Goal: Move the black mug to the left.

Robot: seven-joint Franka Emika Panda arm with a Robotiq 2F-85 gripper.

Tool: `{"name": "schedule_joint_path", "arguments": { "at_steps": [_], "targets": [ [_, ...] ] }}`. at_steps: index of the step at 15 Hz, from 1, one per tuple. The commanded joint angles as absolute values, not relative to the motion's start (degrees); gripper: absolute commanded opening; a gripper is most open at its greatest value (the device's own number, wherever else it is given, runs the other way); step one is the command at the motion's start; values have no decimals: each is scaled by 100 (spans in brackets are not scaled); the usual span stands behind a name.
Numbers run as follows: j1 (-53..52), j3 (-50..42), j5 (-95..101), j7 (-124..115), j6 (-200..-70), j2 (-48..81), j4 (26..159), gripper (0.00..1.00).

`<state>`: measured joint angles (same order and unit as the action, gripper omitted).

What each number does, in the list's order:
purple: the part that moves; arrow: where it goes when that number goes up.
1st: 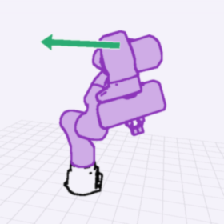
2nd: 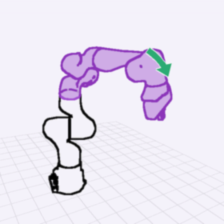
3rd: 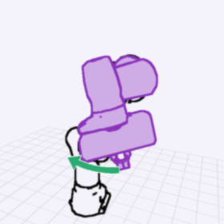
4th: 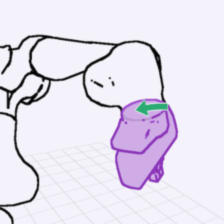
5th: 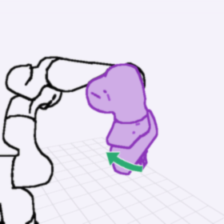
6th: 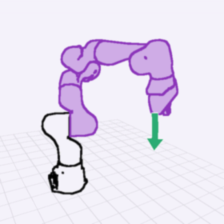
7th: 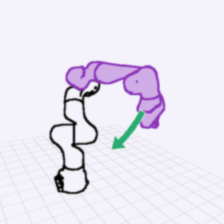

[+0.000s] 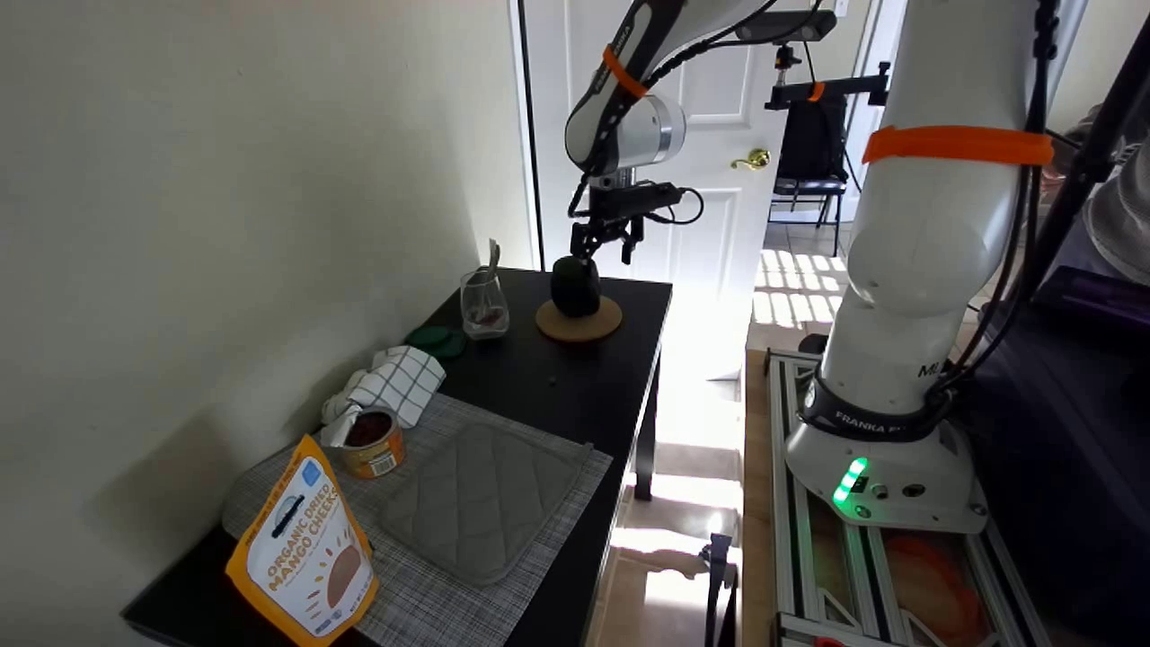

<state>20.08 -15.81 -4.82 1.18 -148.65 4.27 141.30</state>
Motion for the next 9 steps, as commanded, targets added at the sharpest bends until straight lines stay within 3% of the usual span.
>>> {"name": "schedule_joint_path", "arguments": {
  "at_steps": [1, 9],
  "targets": [
    [1907, -1579, -820, -48, -15078, 1001, 13671, 100],
    [1805, -1561, -826, -466, -15181, 1107, 13592, 100]
  ]
}}
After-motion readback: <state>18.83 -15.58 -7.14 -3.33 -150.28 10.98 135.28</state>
